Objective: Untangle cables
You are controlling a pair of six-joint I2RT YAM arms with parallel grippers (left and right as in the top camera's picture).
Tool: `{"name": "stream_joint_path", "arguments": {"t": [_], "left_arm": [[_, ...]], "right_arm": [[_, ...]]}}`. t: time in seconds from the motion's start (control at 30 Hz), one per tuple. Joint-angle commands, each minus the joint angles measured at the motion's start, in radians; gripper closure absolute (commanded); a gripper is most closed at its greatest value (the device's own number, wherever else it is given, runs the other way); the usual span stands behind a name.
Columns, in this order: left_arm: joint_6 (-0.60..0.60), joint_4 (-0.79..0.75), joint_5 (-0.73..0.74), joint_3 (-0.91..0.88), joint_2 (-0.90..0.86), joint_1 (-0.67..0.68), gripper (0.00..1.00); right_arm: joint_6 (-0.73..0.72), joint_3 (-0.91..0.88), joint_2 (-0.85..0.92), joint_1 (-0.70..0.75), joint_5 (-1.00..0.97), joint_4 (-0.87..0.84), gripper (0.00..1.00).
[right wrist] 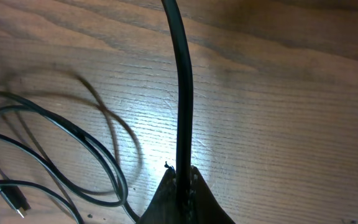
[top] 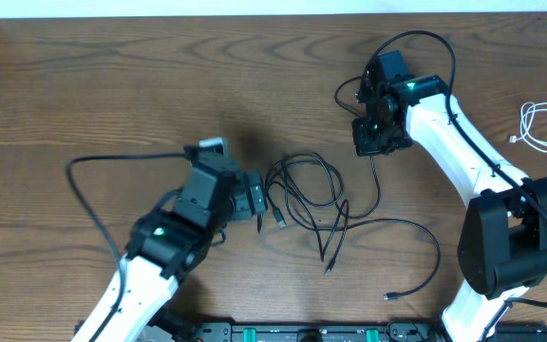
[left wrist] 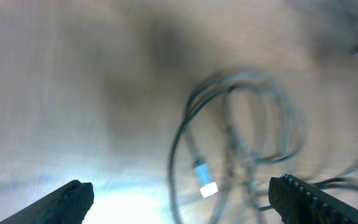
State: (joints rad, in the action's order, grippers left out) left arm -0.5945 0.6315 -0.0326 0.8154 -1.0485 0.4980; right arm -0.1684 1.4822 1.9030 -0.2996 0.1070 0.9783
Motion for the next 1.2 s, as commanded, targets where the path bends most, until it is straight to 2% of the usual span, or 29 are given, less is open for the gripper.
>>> {"name": "stream_joint_path", "arguments": {"t": [0.0, 0.13, 0.4, 0.43, 0.5, 0.6, 0.7, 0.73, 0.87, 1.0, 1.17], "left_arm": [[-0.08, -0.028, 0.024, -0.064, -0.026, -0.002, 0.09], [-0.08, -0.072, 0.06, -0.095, -0.059, 0.023, 0.16], [-0.05, -0.079, 0.045, -0.095, -0.111, 0.134, 0.17], [-0.05, -0.08, 0.032, -0.095, -0.119, 0.145, 0.19], [-0.05, -0.085, 0.003, -0.095, -0.137, 0.158, 0.4], [-0.051, -0.09, -0.029, -0.095, -0.176, 0.164, 0.62], [-0.05, -0.103, -0.076, -0.095, -0.198, 0.164, 0.89], [-0.05, -0.106, -0.113, -0.093, -0.197, 0.164, 0.92], [-0.023, -0.106, -0.267, -0.058, -0.144, 0.152, 0.92], [0.022, -0.106, -0.441, 0.021, -0.023, 0.085, 0.92], [0.026, -0.117, -0.511, 0.101, 0.114, -0.072, 0.92]], "right_arm": [[-0.01, 0.008, -0.014, -0.005, -0.007, -0.001, 0.98], [-0.011, 0.008, -0.014, -0.005, -0.006, -0.003, 0.98], [-0.011, 0.007, -0.014, -0.008, -0.006, -0.002, 0.97], [-0.011, 0.007, -0.014, -0.008, -0.006, -0.002, 0.97], [-0.01, 0.007, -0.014, -0.008, -0.007, -0.002, 0.97], [-0.011, 0.007, -0.014, -0.01, -0.006, -0.002, 0.97], [-0.011, 0.007, -0.014, -0.01, -0.006, -0.002, 0.97], [-0.011, 0.007, -0.014, -0.01, -0.006, -0.002, 0.97], [-0.01, 0.007, -0.014, -0.01, -0.008, -0.003, 0.96], [-0.01, 0.007, -0.014, -0.01, -0.055, -0.026, 0.96], [-0.065, 0.007, -0.012, -0.002, -0.222, -0.067, 0.98]]}}
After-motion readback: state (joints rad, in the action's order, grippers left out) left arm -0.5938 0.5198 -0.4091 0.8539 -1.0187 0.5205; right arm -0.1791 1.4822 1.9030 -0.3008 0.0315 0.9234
